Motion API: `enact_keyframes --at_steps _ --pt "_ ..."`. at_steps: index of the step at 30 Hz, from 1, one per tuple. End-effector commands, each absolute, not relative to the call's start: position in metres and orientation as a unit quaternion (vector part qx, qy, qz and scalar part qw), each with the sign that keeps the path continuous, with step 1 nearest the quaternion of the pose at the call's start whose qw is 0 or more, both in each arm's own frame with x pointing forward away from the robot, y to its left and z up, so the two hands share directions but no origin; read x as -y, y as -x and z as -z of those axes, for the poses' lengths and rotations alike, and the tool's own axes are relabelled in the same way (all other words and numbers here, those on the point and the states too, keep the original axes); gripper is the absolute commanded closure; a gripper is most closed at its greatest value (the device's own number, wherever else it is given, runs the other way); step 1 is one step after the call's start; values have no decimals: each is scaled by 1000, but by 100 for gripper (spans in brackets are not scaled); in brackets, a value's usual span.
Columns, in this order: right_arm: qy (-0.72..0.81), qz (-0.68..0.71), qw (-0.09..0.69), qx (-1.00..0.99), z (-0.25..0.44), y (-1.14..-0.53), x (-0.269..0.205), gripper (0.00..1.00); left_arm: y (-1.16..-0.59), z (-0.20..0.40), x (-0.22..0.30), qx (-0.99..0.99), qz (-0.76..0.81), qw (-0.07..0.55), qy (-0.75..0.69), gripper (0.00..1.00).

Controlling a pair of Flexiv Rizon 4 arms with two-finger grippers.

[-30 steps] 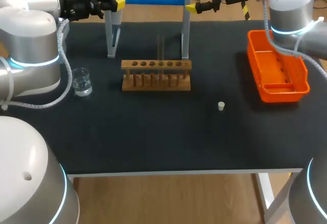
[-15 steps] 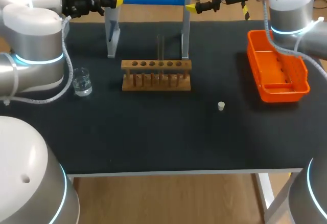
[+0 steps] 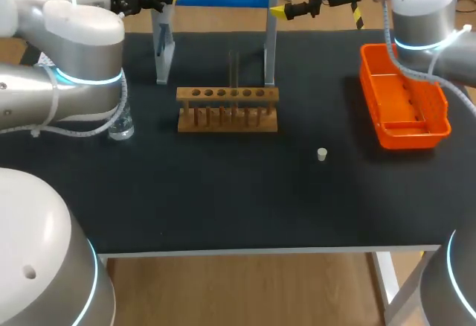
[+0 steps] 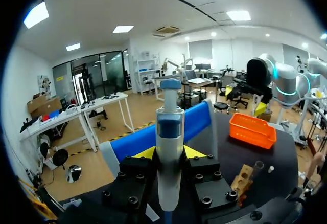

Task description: Invert the test tube, pick up the pipette, mount the tip to pipette, aspirate from beaker and dispense into the tube, eject the tip, return the pipette, and cap with the stopper.

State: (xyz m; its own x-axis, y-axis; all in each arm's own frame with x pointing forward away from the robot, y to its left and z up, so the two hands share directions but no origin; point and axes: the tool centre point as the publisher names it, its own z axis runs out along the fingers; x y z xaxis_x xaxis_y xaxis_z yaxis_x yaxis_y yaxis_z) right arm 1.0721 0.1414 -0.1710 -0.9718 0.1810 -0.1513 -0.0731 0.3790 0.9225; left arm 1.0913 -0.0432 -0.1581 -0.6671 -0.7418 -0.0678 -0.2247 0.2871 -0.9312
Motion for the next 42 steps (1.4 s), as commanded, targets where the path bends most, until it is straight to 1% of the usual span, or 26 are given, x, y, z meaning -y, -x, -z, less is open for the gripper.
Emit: enact_keyframes --at_steps 1,14,42 --pt "-32 -555 113 -823 170 -1072 -140 0 -1105 162 52 -753 499 269 335 100" --pt "-32 -555 113 -823 170 -1072 -140 0 -1131 170 41 -732 464 295 401 100" --pt "-32 -555 113 -823 170 -1072 -140 0 -1150 191 27 -714 411 295 484 100"
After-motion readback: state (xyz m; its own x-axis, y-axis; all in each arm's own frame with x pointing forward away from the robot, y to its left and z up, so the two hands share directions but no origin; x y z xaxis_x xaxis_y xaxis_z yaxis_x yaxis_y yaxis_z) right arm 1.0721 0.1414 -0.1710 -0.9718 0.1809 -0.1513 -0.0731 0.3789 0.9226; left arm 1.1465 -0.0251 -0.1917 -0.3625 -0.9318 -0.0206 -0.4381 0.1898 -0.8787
